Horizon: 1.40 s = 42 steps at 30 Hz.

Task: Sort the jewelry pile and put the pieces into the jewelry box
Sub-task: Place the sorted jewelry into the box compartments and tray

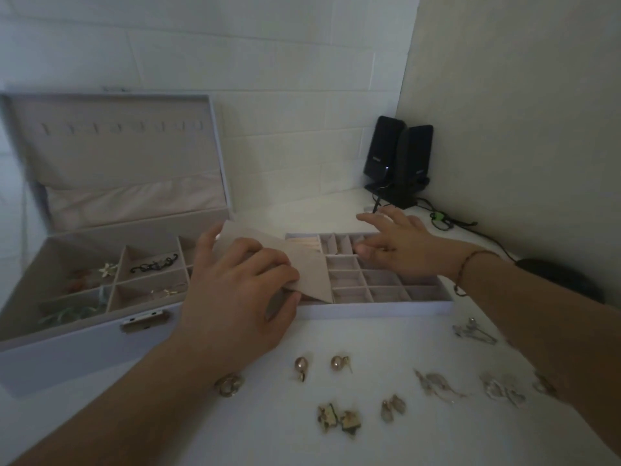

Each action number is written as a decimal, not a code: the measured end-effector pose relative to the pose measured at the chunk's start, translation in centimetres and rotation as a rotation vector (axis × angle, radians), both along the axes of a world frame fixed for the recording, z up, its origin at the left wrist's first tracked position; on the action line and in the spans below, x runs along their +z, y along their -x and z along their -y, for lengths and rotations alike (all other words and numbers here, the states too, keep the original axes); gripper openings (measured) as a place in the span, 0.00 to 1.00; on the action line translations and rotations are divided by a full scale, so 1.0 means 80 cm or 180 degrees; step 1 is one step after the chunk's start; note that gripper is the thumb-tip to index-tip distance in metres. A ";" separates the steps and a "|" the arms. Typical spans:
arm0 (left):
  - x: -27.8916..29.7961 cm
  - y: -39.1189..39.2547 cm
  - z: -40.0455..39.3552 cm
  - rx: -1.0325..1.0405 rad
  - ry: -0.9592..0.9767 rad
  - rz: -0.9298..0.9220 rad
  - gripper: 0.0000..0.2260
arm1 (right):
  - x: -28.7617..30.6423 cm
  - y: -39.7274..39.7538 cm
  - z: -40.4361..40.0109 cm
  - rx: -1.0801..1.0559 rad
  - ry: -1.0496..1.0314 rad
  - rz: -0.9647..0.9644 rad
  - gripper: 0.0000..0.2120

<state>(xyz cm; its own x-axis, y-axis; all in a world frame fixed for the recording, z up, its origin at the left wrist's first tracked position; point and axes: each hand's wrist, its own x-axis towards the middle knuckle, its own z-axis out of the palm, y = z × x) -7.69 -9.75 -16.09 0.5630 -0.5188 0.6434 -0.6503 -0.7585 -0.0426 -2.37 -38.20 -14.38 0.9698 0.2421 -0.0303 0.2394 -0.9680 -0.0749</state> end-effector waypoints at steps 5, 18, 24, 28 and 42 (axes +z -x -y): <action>-0.001 -0.001 -0.001 -0.0015 -0.0016 0.0025 0.08 | -0.003 -0.004 0.008 0.0020 0.0018 -0.0140 0.20; -0.002 -0.002 -0.002 0.0019 -0.0049 0.0133 0.12 | 0.048 0.141 0.075 -0.0076 -0.0645 0.0888 0.04; -0.003 -0.002 -0.001 0.0033 -0.0048 0.0148 0.13 | 0.031 0.168 0.091 -0.0167 -0.0159 -0.0205 0.11; -0.004 -0.002 -0.001 0.0025 -0.0043 0.0179 0.13 | 0.038 0.173 0.116 -0.0336 -0.0365 -0.0199 0.20; -0.002 -0.001 -0.002 0.0035 -0.0089 0.0104 0.14 | 0.025 0.171 0.120 -0.0740 -0.0689 -0.0830 0.10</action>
